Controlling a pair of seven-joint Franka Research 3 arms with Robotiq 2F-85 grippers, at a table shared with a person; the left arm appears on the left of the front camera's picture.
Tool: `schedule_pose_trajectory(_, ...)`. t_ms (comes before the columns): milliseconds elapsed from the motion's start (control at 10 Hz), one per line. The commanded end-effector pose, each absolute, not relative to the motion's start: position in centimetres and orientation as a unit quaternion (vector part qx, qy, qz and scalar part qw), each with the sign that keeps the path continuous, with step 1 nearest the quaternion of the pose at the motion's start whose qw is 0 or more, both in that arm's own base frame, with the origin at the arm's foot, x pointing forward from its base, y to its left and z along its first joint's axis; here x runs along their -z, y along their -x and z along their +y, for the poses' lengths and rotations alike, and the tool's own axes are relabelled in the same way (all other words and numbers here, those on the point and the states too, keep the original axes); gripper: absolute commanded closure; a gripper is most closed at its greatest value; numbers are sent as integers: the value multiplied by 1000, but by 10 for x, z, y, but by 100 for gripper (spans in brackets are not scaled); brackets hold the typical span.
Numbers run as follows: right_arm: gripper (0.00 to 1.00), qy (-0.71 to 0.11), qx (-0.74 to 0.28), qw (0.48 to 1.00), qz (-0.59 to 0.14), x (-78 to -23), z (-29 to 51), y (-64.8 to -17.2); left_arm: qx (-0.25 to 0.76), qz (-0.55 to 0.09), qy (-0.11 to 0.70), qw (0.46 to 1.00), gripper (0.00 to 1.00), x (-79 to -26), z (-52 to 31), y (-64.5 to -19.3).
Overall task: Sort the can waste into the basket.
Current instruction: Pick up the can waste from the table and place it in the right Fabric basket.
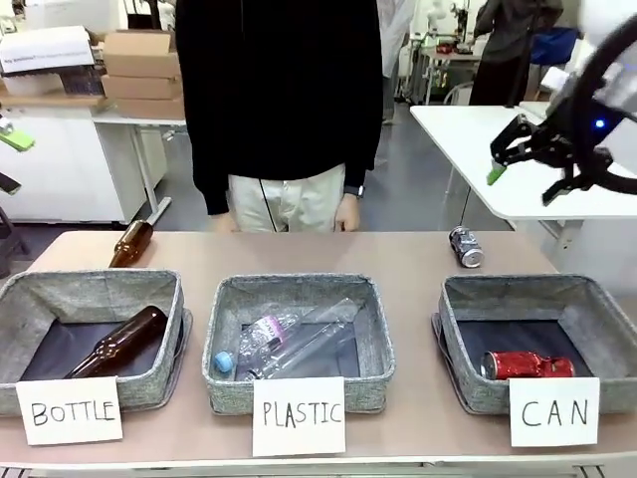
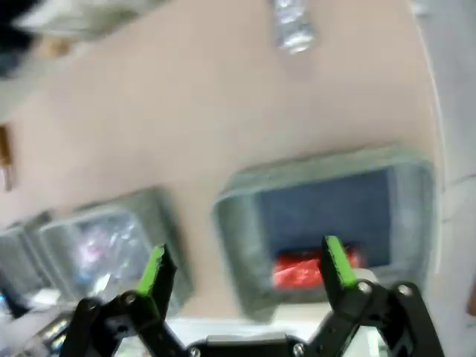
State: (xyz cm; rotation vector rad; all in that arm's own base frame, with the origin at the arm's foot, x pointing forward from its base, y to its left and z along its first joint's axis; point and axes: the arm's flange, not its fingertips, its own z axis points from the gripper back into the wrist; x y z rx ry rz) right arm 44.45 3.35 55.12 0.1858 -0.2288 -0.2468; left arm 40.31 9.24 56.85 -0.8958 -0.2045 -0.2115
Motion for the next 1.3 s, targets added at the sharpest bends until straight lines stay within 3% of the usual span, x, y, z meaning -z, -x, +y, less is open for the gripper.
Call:
schedule_pose_trajectory(0,0,124,136,983,-29,-535,20,-479,102,-98,429,892,0,-570,92,-401)
schedule_pose_trajectory(100,0,71,164,984,-1,-529,20,-480,102,-98,429,892,0,-570,92,-401)
schedule_pose_trajectory(200,0,-15,129,987,-98,-533,20,-468,102,-98,429,892,0,-570,92,-401)
schedule_pose_trajectory(300,0,-15,129,987,-98,-533,20,-468,102,-98,429,892,0,-570,92,-401)
schedule_pose_trajectory(400,0,49,146,986,-61,-512,7,-483,102,-98,429,892,0,-570,92,-401)
schedule_pose_trajectory(500,0,29,36,999,-15,-491,16,-521,102,-98,429,892,0,-570,92,-401)
schedule_pose_trajectory(600,0,-13,-1,999,-30,-482,7,-549,102,-98,429,892,0,-570,92,-401)
schedule_pose_trajectory(800,0,-9,-72,997,-30,-452,2,-586,102,-98,429,892,0,-570,92,-401)
schedule_pose_trajectory(1200,0,-91,-96,991,-15,-373,-15,-634,102,-98,429,892,0,-570,92,-401)
